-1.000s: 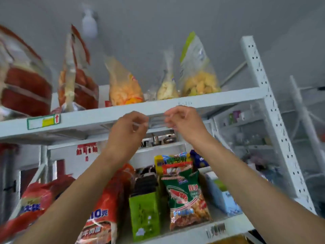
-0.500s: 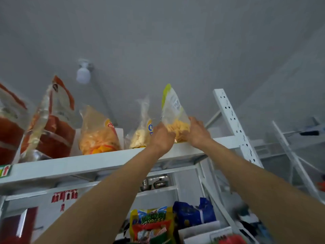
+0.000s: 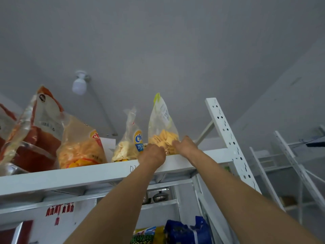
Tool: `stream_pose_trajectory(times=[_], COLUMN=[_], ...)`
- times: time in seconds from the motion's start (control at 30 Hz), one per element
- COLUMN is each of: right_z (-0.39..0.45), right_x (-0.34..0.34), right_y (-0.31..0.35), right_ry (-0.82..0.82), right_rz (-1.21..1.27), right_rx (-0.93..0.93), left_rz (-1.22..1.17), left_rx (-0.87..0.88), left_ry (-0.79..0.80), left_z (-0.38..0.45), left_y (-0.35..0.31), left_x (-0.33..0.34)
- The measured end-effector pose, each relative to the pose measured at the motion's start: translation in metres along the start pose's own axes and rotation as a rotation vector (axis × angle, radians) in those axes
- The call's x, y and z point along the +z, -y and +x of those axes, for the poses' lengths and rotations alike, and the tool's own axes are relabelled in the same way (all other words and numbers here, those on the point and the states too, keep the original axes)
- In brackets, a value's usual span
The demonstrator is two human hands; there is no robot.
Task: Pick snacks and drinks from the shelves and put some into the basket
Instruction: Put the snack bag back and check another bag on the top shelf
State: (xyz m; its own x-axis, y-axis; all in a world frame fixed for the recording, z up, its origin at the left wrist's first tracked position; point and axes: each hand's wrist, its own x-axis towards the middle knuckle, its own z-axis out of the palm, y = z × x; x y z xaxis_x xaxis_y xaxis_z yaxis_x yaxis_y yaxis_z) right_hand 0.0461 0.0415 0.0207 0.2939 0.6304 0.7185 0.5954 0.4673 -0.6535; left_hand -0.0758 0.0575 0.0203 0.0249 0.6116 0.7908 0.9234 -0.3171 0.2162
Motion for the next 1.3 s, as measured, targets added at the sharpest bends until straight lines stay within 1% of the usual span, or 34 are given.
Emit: stream_pose_trajectory(times=[0.13, 0.23, 0.3, 0.4, 0.5, 0.6, 0.7, 0.8, 0.87, 0.93, 1.0, 1.07, 1.13, 1.2, 1.3], right_z=[0.005, 0.006, 0.002, -0.007, -0.022, -0.035, -0.045, -0.056, -0.066, -0.078, -0.089, -0.095, -0.098, -0.102, -0.109], right_x=[0.002, 0.002, 0.000, -0.001, 0.002, 0.002, -0.003, -0.011, -0.015, -0.016, -0.020, -0.025, -0.031, -0.037, -0.042], right_y=[-0.006, -0.015, -0.020, -0.024, -0.018, -0.008, -0.003, -0.006, -0.012, -0.019, -0.028, -0.037, -0.047, -0.057, -0.076], right_ry=[-0.047, -0.110, -0.131, -0.210, -0.227, -0.228, -0.184, -0.209, -0.218, -0.221, -0.258, -0.312, -0.380, -0.392, -0.338], right_rz=[0.013, 0.065, 0.128, 0.203, 0.352, 0.452, 0.546, 0.561, 0.575, 0.669, 0.792, 0.870, 0.955, 0.999, 0.979], right_rx=[-0.039, -0.083, -0.114, -0.180, -0.216, -0.210, -0.211, -0.228, -0.240, -0.239, -0.231, -0.175, -0.071, -0.011, -0.004], left_rz=[-0.029, -0.149, -0.245, -0.394, -0.582, -0.825, -0.929, -0.930, -0.929, -0.919, -0.851, -0.812, -0.835, -0.901, -0.963], left_rx=[-0.078, -0.105, -0.072, -0.008, 0.057, 0.112, 0.155, 0.256, 0.325, 0.379, 0.469, 0.601, 0.695, 0.668, 0.452], left_ry=[-0.103, -0.176, -0.238, -0.367, -0.445, -0.432, -0.457, -0.485, -0.471, -0.462, -0.460, -0.422, -0.374, -0.367, -0.411], left_z=[-0.002, -0.005, -0.009, -0.017, -0.033, -0.049, -0.067, -0.082, -0.096, -0.112, -0.127, -0.138, -0.146, -0.149, -0.139], left_y=[0.002, 0.005, 0.007, 0.011, 0.007, 0.001, -0.002, 0.000, 0.001, -0.001, -0.001, 0.001, 0.004, 0.008, 0.017], left_x=[0.004, 0.003, 0.002, 0.001, 0.000, 0.000, -0.004, -0.001, 0.003, 0.002, -0.003, -0.011, -0.021, -0.028, -0.038])
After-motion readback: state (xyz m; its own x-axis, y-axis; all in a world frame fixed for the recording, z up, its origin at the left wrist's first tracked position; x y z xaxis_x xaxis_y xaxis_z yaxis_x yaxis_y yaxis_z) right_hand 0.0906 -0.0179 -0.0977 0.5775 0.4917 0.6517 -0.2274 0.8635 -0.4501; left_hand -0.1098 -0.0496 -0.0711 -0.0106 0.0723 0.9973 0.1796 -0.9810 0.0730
